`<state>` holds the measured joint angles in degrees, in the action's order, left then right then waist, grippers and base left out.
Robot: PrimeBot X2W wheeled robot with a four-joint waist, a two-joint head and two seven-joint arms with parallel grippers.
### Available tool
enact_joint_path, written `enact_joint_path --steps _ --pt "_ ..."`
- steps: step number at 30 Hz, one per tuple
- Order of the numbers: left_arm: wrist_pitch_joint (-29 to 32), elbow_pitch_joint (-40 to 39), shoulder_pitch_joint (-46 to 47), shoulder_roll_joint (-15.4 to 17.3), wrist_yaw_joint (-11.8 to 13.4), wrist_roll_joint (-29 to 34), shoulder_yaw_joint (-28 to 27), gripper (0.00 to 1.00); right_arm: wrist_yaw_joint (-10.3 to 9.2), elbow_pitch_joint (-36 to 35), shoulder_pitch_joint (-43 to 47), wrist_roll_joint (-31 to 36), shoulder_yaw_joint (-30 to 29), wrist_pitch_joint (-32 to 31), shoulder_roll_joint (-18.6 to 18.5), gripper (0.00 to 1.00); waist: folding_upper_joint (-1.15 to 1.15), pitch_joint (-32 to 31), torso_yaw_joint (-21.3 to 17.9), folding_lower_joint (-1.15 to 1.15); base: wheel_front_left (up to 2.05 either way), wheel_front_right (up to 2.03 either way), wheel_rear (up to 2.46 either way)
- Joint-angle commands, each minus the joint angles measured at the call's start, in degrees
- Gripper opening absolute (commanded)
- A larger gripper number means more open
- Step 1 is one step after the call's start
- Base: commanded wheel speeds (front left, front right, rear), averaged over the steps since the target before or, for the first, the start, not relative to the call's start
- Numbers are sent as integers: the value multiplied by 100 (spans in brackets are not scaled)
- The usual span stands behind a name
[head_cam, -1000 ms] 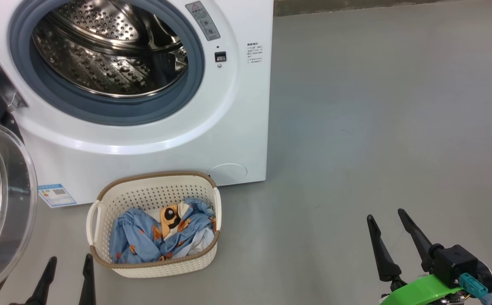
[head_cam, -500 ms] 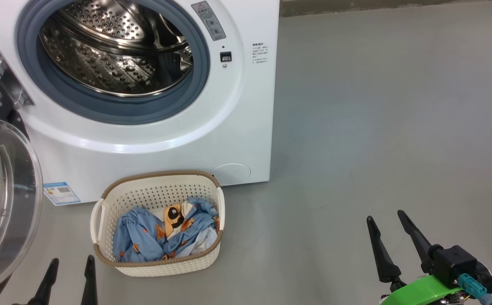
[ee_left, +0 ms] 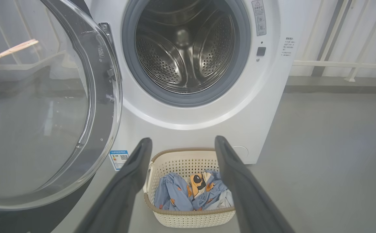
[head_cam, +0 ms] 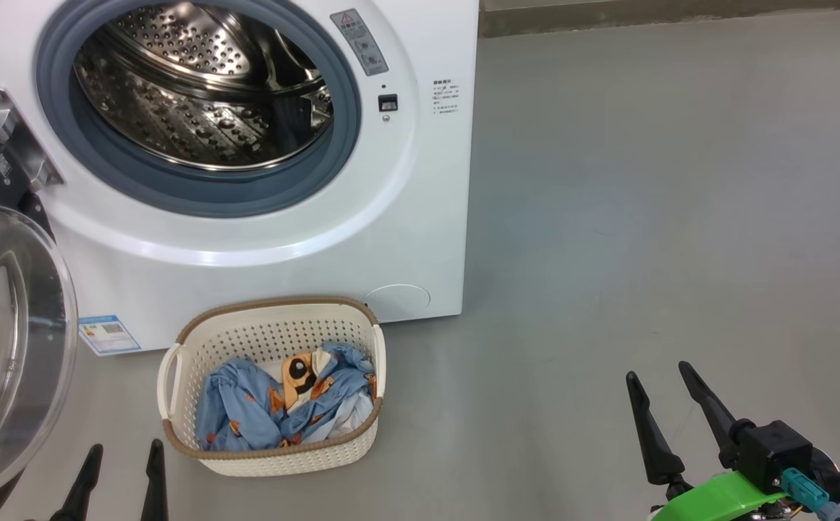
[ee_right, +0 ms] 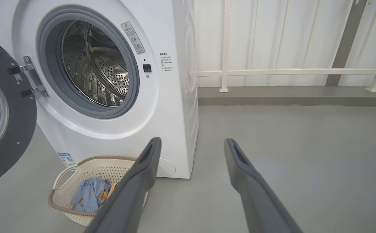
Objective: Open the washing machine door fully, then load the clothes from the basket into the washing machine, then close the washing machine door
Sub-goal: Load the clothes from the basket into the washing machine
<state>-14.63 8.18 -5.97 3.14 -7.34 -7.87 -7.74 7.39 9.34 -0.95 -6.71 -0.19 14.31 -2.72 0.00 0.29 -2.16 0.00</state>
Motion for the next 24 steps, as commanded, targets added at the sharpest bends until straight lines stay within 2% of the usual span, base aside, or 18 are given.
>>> enact_joint_path --steps 1,14,24 --pt "-37 -108 121 92 -10 -9 -168 100 10 -120 -41 34 144 69 -16 100 0 -2 6 0 0 0 0" --pt "-37 -36 158 101 -9 55 -199 100 10 -52 -47 59 163 69 -16 100 0 -36 26 0 4 -4 0" --pt "-37 28 264 109 -11 67 -270 100 10 -18 -54 36 180 69 -16 100 0 -14 22 0 114 -95 -19"
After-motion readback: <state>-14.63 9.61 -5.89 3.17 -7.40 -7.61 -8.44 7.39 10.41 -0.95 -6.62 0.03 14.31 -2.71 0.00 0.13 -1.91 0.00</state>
